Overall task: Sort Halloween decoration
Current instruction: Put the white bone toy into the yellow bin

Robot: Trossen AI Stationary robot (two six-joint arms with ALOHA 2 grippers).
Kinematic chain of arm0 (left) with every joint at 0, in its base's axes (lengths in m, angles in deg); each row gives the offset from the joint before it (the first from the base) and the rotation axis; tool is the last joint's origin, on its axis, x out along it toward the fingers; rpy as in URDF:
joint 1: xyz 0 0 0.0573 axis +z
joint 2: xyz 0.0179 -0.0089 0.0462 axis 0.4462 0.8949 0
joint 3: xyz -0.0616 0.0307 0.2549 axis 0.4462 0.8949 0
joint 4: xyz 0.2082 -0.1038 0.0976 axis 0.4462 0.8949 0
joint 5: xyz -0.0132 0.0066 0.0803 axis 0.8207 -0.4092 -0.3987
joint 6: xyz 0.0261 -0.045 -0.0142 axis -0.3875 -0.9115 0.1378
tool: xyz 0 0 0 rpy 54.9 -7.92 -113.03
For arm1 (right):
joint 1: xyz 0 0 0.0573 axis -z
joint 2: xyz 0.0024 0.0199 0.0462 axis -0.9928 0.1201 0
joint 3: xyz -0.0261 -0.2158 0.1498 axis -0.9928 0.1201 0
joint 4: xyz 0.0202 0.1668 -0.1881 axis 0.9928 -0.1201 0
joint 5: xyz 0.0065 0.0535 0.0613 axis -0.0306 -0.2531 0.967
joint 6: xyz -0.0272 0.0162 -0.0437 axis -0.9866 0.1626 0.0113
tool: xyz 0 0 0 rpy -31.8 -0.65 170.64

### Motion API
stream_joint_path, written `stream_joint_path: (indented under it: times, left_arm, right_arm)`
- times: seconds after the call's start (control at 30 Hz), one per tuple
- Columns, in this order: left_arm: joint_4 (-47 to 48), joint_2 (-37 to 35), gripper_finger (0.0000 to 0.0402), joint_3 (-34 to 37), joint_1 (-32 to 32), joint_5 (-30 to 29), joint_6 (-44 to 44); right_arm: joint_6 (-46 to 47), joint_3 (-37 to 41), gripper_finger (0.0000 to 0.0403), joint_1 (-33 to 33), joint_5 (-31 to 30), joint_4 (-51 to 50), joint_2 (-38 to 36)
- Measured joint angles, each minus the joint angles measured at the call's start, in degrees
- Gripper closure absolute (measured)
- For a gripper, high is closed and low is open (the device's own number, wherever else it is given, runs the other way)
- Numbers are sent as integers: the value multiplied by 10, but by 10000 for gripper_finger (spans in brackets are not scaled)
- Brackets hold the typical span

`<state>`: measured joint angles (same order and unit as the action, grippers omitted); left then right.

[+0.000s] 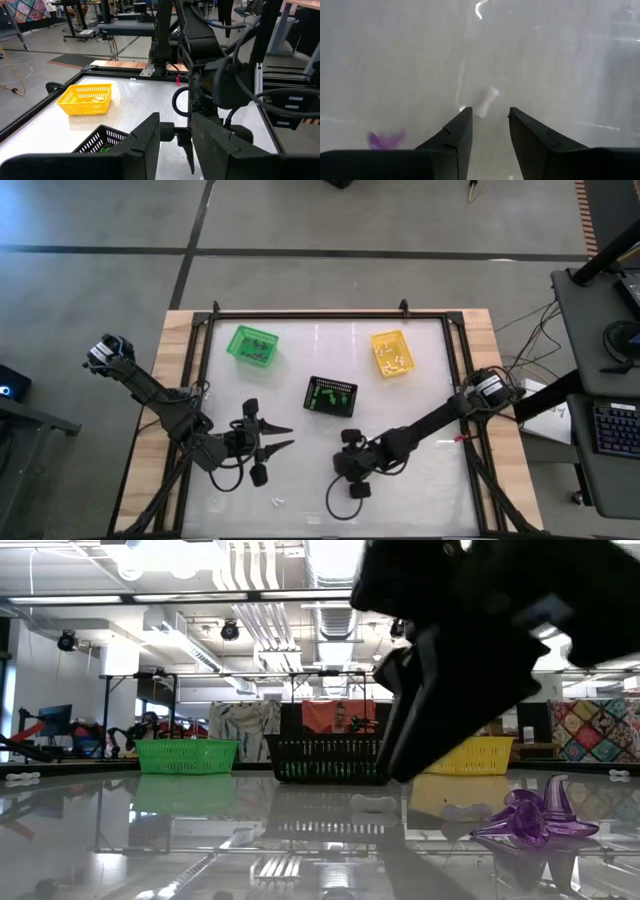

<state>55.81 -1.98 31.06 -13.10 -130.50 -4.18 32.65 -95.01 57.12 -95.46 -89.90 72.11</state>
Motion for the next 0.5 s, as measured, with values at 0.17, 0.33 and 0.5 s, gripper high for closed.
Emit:
stream_joint_path:
  times: [0.17, 0.33, 0.5]
  left_arm:
    - [0, 0, 306, 0, 0, 0, 0]
    - [0, 0, 306, 0, 0, 0, 5]
    - [0, 0, 306, 0, 0, 0, 5]
  right_arm:
    - [50, -8, 274, -1, 4, 0, 0]
    - [94, -14, 271, -1, -10, 3, 1]
    - [98, -13, 276, -1, -27, 11, 13]
